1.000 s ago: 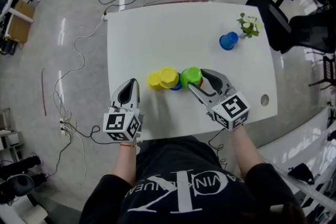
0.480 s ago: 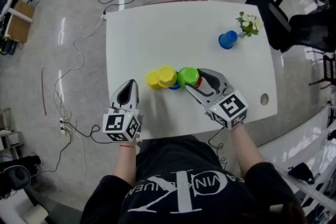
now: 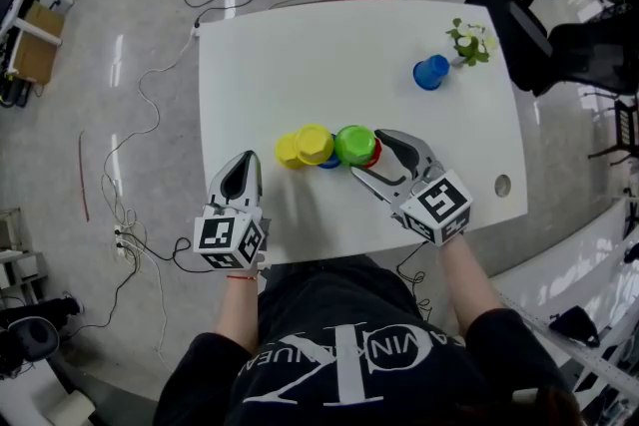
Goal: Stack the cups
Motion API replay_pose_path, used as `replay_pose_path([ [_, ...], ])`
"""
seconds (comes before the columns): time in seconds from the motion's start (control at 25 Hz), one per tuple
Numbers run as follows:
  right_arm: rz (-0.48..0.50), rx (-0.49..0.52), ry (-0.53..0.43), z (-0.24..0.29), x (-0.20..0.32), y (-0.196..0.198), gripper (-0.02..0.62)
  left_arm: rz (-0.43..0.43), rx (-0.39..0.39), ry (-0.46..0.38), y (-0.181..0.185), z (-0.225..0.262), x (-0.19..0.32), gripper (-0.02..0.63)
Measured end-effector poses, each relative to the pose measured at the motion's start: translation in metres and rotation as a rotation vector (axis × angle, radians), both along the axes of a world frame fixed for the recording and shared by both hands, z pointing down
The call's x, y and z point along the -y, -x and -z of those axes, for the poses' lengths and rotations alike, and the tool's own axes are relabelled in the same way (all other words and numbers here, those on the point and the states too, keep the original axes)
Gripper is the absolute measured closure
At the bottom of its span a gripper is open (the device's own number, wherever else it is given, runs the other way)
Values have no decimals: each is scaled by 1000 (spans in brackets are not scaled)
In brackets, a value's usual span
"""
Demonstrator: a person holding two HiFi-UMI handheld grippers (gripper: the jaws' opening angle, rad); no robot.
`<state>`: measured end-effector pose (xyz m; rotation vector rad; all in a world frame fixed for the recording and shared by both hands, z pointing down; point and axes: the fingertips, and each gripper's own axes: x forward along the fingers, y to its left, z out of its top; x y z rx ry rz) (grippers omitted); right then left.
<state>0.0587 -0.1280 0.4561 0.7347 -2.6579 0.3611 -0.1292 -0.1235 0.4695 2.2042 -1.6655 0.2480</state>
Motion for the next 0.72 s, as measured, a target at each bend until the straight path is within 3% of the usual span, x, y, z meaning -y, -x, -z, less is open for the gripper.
replay_pose_path([
  [0.72, -94, -6, -20, 2, 9, -54, 291, 0, 18, -2, -2, -2, 20, 603],
])
